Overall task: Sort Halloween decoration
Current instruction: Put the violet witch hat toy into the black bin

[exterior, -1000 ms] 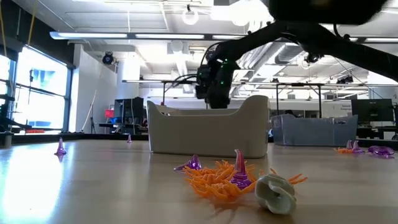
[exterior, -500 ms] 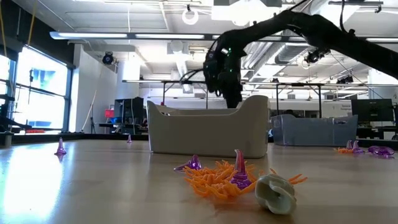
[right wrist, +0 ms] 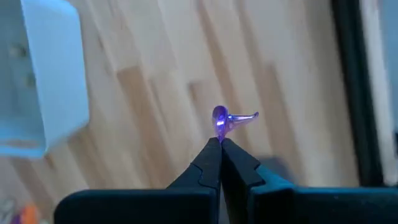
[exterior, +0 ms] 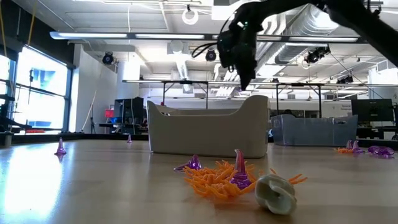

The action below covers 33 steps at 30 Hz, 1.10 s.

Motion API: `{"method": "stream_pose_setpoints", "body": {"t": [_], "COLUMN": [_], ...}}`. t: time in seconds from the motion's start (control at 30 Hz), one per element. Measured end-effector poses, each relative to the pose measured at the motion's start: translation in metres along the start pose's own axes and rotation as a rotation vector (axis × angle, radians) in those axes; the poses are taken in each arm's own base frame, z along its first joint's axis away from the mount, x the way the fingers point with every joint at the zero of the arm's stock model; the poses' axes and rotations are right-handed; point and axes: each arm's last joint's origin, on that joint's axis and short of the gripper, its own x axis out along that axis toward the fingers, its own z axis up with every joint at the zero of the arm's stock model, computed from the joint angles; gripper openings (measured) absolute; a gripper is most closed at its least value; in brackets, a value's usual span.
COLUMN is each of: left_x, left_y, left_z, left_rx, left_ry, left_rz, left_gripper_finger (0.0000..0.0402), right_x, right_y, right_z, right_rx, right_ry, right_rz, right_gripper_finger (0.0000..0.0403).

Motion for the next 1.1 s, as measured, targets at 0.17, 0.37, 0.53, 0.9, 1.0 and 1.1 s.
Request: {"method": "stream_pose_setpoints", "body": {"t": [0.17, 0.37, 0.53, 0.9, 1.0, 1.1], "left_x": [0.0, 0.0, 0.0, 0.0, 0.0, 0.0], "left_y": [0.0, 0.0, 0.0, 0.0, 0.0, 0.0], "left_z": [0.0, 0.0, 0.0, 0.0, 0.0, 0.0], "left_rx": [0.0, 0.009, 0.045, 0.044, 0.044, 0.044], "left_ry": [0.0, 0.0, -0.008, -0.006, -0.002, -0.001], "left_rz": [0.001, 0.001, 0.007, 0.005, 0.002, 0.001], "left_gripper_finger": [0.0097, 0.0097, 0.0097, 0.0097, 0.0097, 0.0097], "right_x": [0.007, 0.035, 0.058, 0.081, 0.081, 0.08], "right_y": [0.011, 0.018, 0.01, -0.008, -0.009, -0.01], "right_z": [-0.039, -0.086, -0.109, -0.135, -0.135, -0.134], "right_rx": [0.031, 0.092, 0.151, 0.322, 0.326, 0.325], "right_ry": [0.099, 0.149, 0.133, 0.16, 0.159, 0.146], "right_rz": [0.037, 0.039, -0.138, -0.224, -0.224, -0.228], "right_gripper_finger": [0.0, 0.0, 0.0, 0.0016, 0.0042, 0.0073]}}
